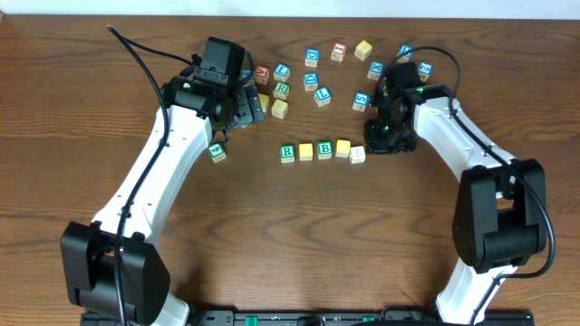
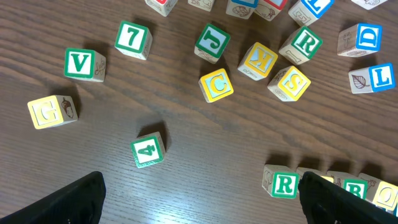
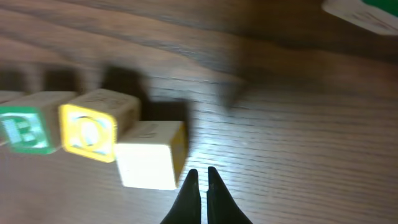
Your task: Spell out ROBOT
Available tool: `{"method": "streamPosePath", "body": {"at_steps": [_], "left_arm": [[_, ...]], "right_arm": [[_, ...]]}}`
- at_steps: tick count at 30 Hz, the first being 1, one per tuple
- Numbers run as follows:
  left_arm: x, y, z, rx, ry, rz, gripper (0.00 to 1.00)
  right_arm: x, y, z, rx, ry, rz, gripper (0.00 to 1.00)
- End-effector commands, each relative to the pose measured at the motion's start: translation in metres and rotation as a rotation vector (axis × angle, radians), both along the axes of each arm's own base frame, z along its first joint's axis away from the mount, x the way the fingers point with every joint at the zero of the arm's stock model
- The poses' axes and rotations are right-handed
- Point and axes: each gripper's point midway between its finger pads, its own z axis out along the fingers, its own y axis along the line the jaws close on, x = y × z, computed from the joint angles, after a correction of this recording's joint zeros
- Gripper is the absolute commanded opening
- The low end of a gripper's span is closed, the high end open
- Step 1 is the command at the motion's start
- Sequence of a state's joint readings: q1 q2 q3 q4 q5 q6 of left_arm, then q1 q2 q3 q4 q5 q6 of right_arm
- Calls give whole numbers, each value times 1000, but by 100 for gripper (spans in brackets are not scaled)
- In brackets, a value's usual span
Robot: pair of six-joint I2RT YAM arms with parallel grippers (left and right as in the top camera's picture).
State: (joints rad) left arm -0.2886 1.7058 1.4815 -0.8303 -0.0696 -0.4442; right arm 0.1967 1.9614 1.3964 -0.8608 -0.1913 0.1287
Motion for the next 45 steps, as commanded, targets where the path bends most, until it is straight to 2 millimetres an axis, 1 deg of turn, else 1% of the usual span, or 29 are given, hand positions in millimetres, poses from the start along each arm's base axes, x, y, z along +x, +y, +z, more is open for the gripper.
{"method": "streamPosePath", "body": {"at_steps": [1,9,16,21,42,45], "left_arm": [[2,3,13,-1,-31,2,98],[2,3,13,-1,-31,2,98],[2,3,13,-1,-31,2,98],[2,3,13,-1,-31,2,98],[2,3,13,-1,-31,2,98],[2,3,13,-1,-31,2,98]], "right_arm": [[2,11,12,60,-29,42,1],[4,15,12,85,-37,47,1],[2,16,-3,85,0,47,1],[2,16,-3,85,1,46,1],[-8,14,-19,80,21,41,1],[-8,8,-21,49,24,15,1]]}}
